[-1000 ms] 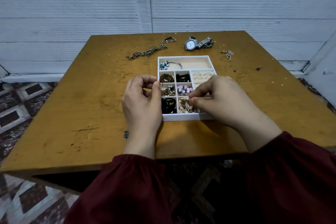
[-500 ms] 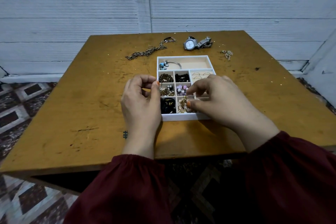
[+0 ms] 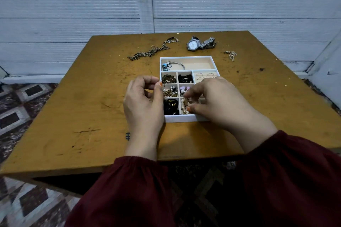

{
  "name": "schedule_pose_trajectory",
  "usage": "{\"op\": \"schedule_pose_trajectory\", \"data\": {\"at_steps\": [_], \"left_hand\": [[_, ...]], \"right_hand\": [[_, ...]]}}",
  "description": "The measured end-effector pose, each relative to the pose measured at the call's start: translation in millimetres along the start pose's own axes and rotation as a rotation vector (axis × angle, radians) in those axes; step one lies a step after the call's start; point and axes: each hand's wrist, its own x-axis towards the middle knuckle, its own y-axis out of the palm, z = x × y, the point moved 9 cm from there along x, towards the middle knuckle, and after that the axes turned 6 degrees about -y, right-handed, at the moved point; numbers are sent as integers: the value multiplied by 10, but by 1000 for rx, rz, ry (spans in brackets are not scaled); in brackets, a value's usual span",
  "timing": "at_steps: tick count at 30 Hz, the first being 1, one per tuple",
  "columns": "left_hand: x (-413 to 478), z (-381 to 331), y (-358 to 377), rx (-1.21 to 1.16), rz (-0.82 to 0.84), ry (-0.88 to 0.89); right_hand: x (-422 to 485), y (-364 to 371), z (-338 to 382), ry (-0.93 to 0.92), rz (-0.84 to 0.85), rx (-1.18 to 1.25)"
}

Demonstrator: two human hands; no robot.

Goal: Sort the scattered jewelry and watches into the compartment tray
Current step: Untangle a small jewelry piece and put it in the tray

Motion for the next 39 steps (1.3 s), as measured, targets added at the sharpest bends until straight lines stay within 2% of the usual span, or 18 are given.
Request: {"op": "schedule_pose_trajectory", "data": {"at_steps": [5, 9, 23, 29, 36, 39], "left_hand": [[-5, -3, 6, 2, 5, -4], [-10, -22, 3, 12, 4, 4], [-16, -17, -3, 8, 6, 0], [-15, -14, -7, 20, -8, 6], [-32, -52, -15, 13, -3, 18], [-63, -99, -4, 26, 11, 45]], "right_hand": [[-18, -70, -63, 14, -33, 190], [19, -84, -121, 17, -64, 165], [41, 21, -57, 3, -4, 114], [-12, -1, -88, 35, -24, 267], [-167, -152, -322, 84, -150, 485], [-282, -195, -546, 137, -242, 410]]}}
